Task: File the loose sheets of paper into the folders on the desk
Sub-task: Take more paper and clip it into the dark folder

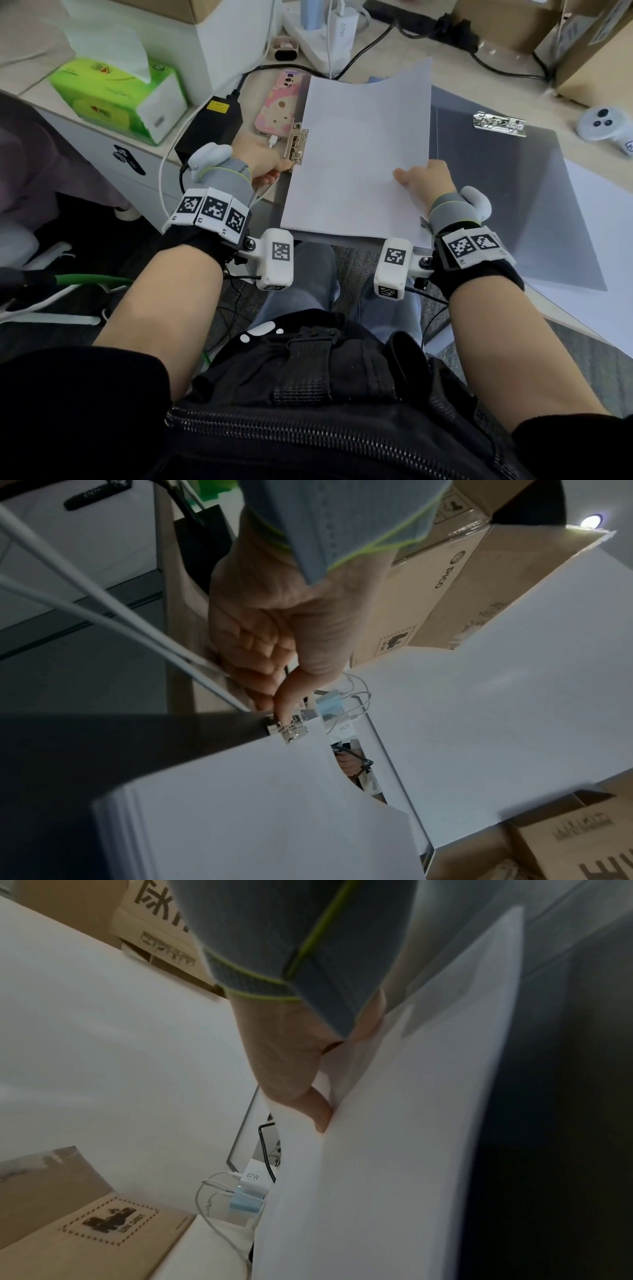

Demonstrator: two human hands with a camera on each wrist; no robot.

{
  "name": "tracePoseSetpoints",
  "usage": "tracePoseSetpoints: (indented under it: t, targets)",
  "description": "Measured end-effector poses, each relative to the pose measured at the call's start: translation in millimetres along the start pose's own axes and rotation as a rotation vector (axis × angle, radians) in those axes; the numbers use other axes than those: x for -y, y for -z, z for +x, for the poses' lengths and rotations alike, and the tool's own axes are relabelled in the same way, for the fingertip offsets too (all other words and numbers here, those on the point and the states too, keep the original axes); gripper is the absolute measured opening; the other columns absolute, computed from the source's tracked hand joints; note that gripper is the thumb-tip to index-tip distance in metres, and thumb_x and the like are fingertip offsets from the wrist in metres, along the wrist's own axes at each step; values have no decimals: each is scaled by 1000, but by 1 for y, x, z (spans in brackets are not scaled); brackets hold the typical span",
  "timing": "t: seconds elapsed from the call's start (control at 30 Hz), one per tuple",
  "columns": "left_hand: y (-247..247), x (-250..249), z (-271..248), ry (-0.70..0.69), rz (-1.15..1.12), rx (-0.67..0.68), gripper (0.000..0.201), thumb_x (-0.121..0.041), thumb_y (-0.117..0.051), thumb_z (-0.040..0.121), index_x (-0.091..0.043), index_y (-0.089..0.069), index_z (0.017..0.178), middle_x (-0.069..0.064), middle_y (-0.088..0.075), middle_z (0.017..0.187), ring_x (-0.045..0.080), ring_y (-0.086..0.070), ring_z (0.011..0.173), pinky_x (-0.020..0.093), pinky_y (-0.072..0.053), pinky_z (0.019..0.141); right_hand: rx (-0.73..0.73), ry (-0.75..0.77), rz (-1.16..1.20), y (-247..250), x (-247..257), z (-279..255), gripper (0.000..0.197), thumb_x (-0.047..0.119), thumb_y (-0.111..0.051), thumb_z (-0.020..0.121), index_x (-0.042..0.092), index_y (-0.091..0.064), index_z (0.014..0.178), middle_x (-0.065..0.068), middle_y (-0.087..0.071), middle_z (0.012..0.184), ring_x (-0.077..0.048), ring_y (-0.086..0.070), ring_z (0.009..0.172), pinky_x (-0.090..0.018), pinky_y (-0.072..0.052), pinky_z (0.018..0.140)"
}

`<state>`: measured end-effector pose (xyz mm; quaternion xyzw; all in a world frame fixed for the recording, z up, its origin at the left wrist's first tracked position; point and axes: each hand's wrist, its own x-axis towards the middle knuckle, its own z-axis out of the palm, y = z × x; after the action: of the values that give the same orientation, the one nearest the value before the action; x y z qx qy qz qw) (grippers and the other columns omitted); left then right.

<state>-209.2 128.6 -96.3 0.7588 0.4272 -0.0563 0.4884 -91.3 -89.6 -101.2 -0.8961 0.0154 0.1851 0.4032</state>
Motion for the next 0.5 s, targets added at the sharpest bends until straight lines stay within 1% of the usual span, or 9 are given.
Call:
tracePoseSetpoints:
  t: [0.03, 0.07, 0.13, 0.2, 0.27, 0.33, 0.4, 0.43, 0.5]
  targets:
    - [-1, -1, 0, -2, 1, -1, 25, -18, -64, 88, -10, -53, 67, 2, -53, 59, 3, -39, 26, 10, -33, 32, 0, -15, -21, 1, 2, 1, 51, 26, -63, 83, 2, -49, 126, -13, -60, 116, -26, -56, 95, -30, -46, 71]
    - [-2, -2, 0, -10, 10, -6, 19, -18, -64, 87, -8, -56, 72, 3, -53, 61, 6, -41, 29, 12, -33, 33, -12, -1, -44, 2, 1, 6, 55, 27, -64, 83, 2, -46, 127, -13, -59, 121, -28, -58, 101, -31, -46, 73]
    - [-3, -3, 1, -38, 38, -29, 13, -18, -66, 84, -8, -59, 83, 5, -52, 60, 8, -40, 29, 13, -32, 34, -54, 28, -114, 6, 3, 7, 63, 29, -68, 81, 4, -39, 131, -12, -54, 130, -30, -56, 115, -32, -44, 85]
    - [-5, -5, 1, -45, 74, -40, 17, -21, -69, 80, -9, -59, 86, 5, -51, 59, 8, -39, 24, 13, -32, 35, -86, 91, -205, 8, 2, 6, 73, 31, -71, 80, 8, -32, 138, -13, -46, 138, -31, -50, 123, -35, -41, 95]
    - [-5, -7, 0, -54, 86, -33, 21, -26, -70, 79, -10, -59, 89, 6, -54, 63, 10, -44, 31, 17, -33, 39, -78, 129, -306, 9, 1, 5, 79, 36, -70, 80, 12, -29, 143, -15, -36, 143, -34, -42, 129, -41, -37, 104]
    - [-2, -10, -1, -95, 55, -47, 26, -31, -70, 78, -11, -59, 91, 6, -55, 67, 15, -46, 46, 21, -32, 44, -66, 155, -375, 9, -1, 4, 72, 41, -66, 81, 12, -37, 140, -14, -32, 143, -35, -34, 131, -43, -32, 108]
    - [2, -13, -4, -168, -6, -76, 28, -35, -70, 77, -13, -58, 88, 3, -52, 65, 15, -45, 53, 22, -33, 48, -44, 180, -379, 9, -2, 1, 65, 41, -63, 84, 12, -42, 138, -11, -31, 143, -33, -29, 133, -41, -29, 109]
    - [3, -16, -7, -209, -58, -66, 25, -37, -70, 78, -15, -57, 84, 0, -51, 66, 14, -47, 56, 23, -36, 50, -32, 196, -365, 9, -2, -1, 62, 40, -61, 86, 11, -43, 138, -10, -31, 144, -32, -27, 133, -39, -29, 109]
    - [5, -25, -16, -284, -210, 4, 22, -37, -67, 81, -22, -53, 76, -1, -55, 74, 13, -52, 63, 23, -42, 55, -6, 216, -343, 11, 0, -2, 58, 39, -56, 89, 11, -43, 139, -9, -31, 146, -32, -26, 135, -39, -28, 110]
